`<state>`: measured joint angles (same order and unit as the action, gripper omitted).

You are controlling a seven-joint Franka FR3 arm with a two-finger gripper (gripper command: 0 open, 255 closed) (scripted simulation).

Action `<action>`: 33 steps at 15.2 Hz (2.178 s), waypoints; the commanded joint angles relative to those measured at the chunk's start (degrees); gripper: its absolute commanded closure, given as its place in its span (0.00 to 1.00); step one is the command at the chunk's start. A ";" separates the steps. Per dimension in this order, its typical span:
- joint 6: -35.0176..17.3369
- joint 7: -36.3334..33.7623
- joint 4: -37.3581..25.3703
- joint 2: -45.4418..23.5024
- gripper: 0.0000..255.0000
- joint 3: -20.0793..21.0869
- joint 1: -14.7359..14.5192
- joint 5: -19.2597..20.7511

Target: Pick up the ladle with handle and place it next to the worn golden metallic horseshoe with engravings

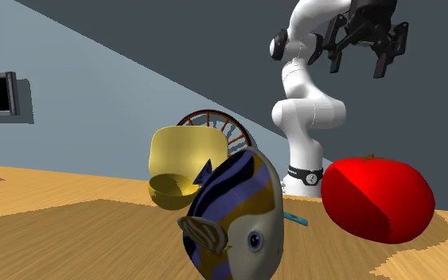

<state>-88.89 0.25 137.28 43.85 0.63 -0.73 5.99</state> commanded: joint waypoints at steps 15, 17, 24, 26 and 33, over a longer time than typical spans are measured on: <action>-26.58 15.64 15.63 -2.47 0.00 -12.71 6.31 20.17; -31.23 17.38 16.36 -4.72 0.00 -14.88 7.51 23.27; -48.39 22.22 15.27 -16.40 0.00 -22.46 11.20 33.41; -53.34 23.33 13.92 -20.61 0.00 -24.50 11.98 35.82; -62.69 23.71 11.51 -29.57 0.00 -27.70 13.23 39.12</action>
<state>-150.37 24.06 149.01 15.49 -26.68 12.34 44.82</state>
